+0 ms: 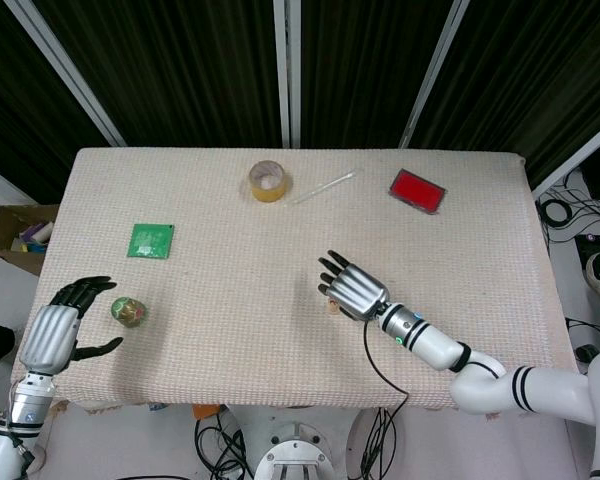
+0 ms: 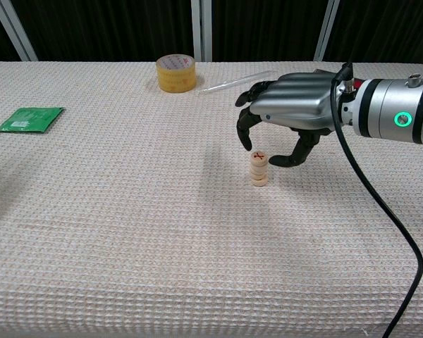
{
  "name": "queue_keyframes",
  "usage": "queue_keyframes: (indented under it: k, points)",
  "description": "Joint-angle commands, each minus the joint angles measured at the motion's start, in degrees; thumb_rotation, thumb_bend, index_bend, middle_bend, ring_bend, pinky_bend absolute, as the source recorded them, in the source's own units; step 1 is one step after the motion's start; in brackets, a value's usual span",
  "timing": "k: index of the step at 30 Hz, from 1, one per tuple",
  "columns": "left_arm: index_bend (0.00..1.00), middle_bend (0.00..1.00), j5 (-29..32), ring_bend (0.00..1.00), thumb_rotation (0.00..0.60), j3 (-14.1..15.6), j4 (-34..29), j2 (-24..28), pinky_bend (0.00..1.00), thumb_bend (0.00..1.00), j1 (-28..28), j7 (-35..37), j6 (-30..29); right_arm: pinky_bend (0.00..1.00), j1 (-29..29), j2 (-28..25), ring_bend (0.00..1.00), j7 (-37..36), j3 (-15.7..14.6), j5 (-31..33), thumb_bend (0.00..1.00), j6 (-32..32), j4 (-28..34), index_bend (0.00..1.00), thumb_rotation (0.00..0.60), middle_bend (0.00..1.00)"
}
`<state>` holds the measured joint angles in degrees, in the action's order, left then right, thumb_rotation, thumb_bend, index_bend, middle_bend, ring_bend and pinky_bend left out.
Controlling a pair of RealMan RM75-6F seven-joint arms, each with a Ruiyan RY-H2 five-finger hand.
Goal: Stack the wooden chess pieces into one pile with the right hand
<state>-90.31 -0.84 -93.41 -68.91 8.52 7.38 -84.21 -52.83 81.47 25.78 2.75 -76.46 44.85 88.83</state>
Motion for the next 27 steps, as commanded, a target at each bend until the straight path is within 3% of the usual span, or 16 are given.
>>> queue_keyframes:
  k: [1,7,11,16,22,27]
  points:
    - [0.24,0.18,0.08,0.16,0.6,-0.06,0.03,0.16,0.21,0.05,-0.02,0.0,-0.07,0.09,2.29,-2.45,0.04,0.05,0.82,0.35,0.28,4.37,2.38,0.29,0.6,0.26]
    - [0.24,0.18,2.18,0.16,0.6,-0.77,1.6,-0.22,0.21,0.05,-0.69,-3.74,-0.58,0.12,12.03,-9.3,0.04,-3.43,1.29,1.58,0.28,18.85,7.06,0.17,0.6,0.23]
    - [0.24,0.18,4.57,0.16,0.6,-1.27,2.41,-0.73,0.21,0.05,-1.62,-7.63,-1.07,0.12,19.93,-13.83,0.02,-9.74,-0.44,0.92,0.29,27.41,7.95,0.12,0.6,0.16]
    - [0.24,0.18,7.16,0.16,0.6,-1.3,3.07,-0.8,0.21,0.05,-3.24,-11.39,-1.92,0.04,29.75,-17.58,0.0,-20.99,-3.91,-1.77,0.3,36.15,7.02,0.04,0.6,0.06]
    - [0.24,0.18,7.23,0.16,0.6,-0.64,1.59,-0.72,0.21,0.05,-5.43,-13.6,-4.49,0.0,38.88,-17.07,0.0,-30.0,-7.13,-5.11,0.31,43.8,1.9,0.01,0.6,0.04]
    - [0.24,0.18,5.43,0.16,0.6,-0.33,1.09,-1.75,0.21,0.05,-6.66,-16.99,-7.38,0.0,42.67,-15.18,0.0,-32.95,-7.6,-7.22,0.32,46.58,-1.2,0.01,0.6,0.04]
